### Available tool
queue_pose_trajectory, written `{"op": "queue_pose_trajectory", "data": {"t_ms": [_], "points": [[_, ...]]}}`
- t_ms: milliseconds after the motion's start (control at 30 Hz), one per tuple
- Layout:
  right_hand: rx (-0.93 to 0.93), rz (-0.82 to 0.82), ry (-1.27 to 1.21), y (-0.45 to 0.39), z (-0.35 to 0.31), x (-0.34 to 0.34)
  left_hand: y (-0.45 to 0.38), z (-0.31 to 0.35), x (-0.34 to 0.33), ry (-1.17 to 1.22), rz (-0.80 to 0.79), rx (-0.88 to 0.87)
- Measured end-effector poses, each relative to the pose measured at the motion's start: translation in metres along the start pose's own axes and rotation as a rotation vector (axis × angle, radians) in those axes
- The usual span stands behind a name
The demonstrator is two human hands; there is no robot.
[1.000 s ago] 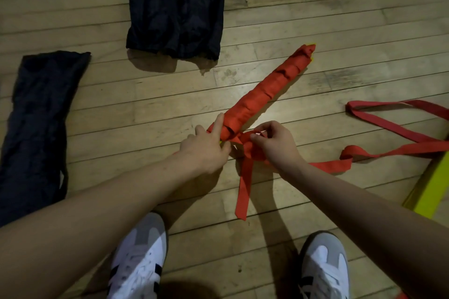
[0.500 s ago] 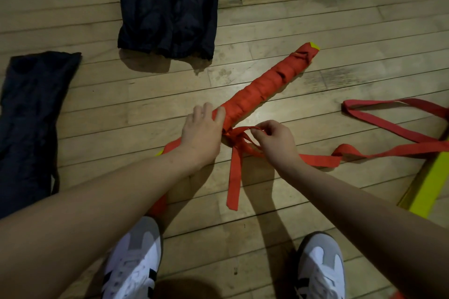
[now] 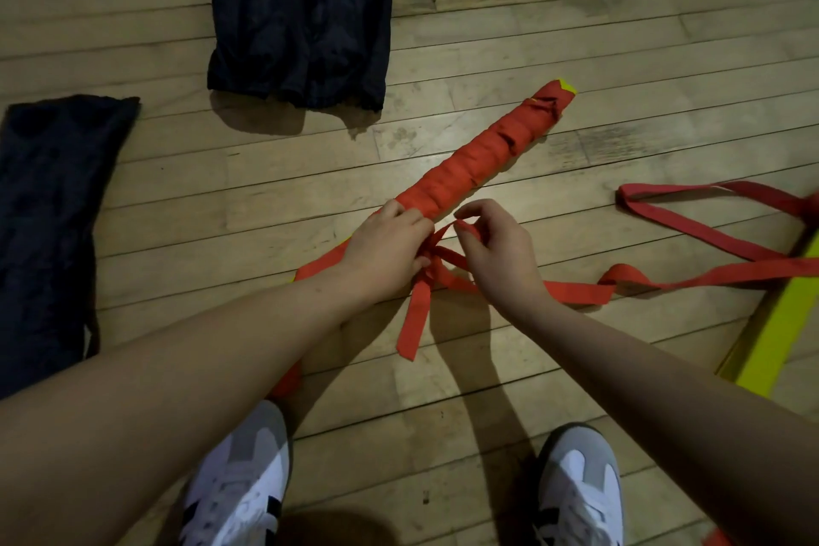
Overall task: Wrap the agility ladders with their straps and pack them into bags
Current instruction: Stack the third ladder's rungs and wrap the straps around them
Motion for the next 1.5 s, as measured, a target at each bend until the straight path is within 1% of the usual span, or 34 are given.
{"op": "queue_pose_trajectory", "data": {"t_ms": [67,100,133,167,200,233,267,333,367,400,433,467,533,600,667,700,767,800,833,900,967,1067,1167,1233,1333,1400,1500], "points": [[0.218,-0.05,0.336,0.002,-0.002,0.003,-0.001,0.002,-0.001,0.029,-0.018,0.011],[0.31,-0.035,0.47,0.002,-0.001,0.006,-0.002,0.004,-0.001,0.036,-0.017,0.017],[0.364,-0.002,0.55,0.001,0.0,0.009,-0.003,0.004,0.0,0.047,-0.01,0.031],[0.374,0.037,0.578,0.0,0.003,0.012,-0.004,0.003,0.0,0.068,0.001,0.05],[0.33,0.072,0.561,0.0,0.007,0.013,-0.005,0.003,0.001,0.092,0.011,0.067],[0.221,0.111,0.461,-0.002,0.01,0.016,-0.006,0.002,0.001,0.109,0.014,0.077],[0.04,0.146,0.282,-0.004,0.012,0.018,-0.006,0.002,0.001,0.12,0.008,0.078],[-0.33,0.15,-0.135,-0.006,0.015,0.021,-0.005,0.003,0.0,0.122,-0.005,0.071],[-0.42,0.132,-0.295,-0.006,0.013,0.021,-0.005,0.003,0.0,0.119,-0.006,0.069],[-0.46,0.102,-0.405,-0.004,0.011,0.02,-0.005,0.003,0.0,0.119,-0.006,0.07],[-0.47,0.071,-0.482,-0.002,0.008,0.019,-0.004,0.004,0.0,0.12,-0.003,0.072],[-0.458,0.04,-0.498,0.001,0.003,0.017,-0.004,0.003,0.001,0.124,-0.004,0.078],[-0.367,0.036,-0.343,0.005,-0.002,0.014,-0.003,0.003,0.001,0.128,-0.012,0.078],[-0.25,0.081,-0.132,0.005,-0.005,0.015,-0.002,0.003,0.002,0.123,-0.014,0.07],[-0.099,0.094,0.067,0.003,-0.009,0.022,-0.001,0.004,0.002,0.106,-0.013,0.06],[-0.012,0.06,0.216,0.003,-0.009,0.024,-0.001,0.004,0.002,0.092,-0.014,0.055],[0.193,-0.039,0.606,0.008,-0.008,0.024,-0.001,0.004,0.002,0.073,-0.022,0.056],[0.305,-0.08,0.752,0.012,-0.007,0.022,-0.001,0.004,0.003,0.071,-0.025,0.063],[0.376,-0.12,0.859,0.017,-0.004,0.02,0.0,0.004,0.004,0.068,-0.028,0.069],[0.381,-0.147,0.955,0.025,-0.002,0.02,0.002,0.004,0.003,0.044,-0.027,0.07],[0.339,-0.083,0.954,0.026,0.001,0.023,0.004,0.005,0.003,0.015,-0.022,0.068],[0.287,-0.054,0.953,0.027,0.003,0.027,0.005,0.004,0.002,0.036,-0.004,0.077],[0.247,-0.114,1.062,0.025,0.005,0.028,0.004,0.003,0.005,0.049,-0.013,0.082],[0.257,-0.146,1.074,0.025,-0.004,0.03,0.004,0.002,0.006,0.051,-0.024,0.08],[0.263,-0.093,1.117,0.022,-0.013,0.035,0.003,0.0,0.01,0.067,-0.046,0.098],[0.228,-0.108,1.228,0.02,-0.011,0.04,0.002,0.001,0.012,0.082,-0.056,0.114],[0.097,-0.203,1.406,0.022,0.001,0.049,0.0,0.0,0.014,0.1,-0.058,0.122]]}}
Point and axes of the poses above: each hand's wrist, its own y-axis away from the middle knuckle, its own x-axis out of the back of the hand, z = x × y, the point moved 2 cm from there along -y, towards the middle knuckle, and after that the axes turned 10 degrees about -x, right-handed, at the moved point
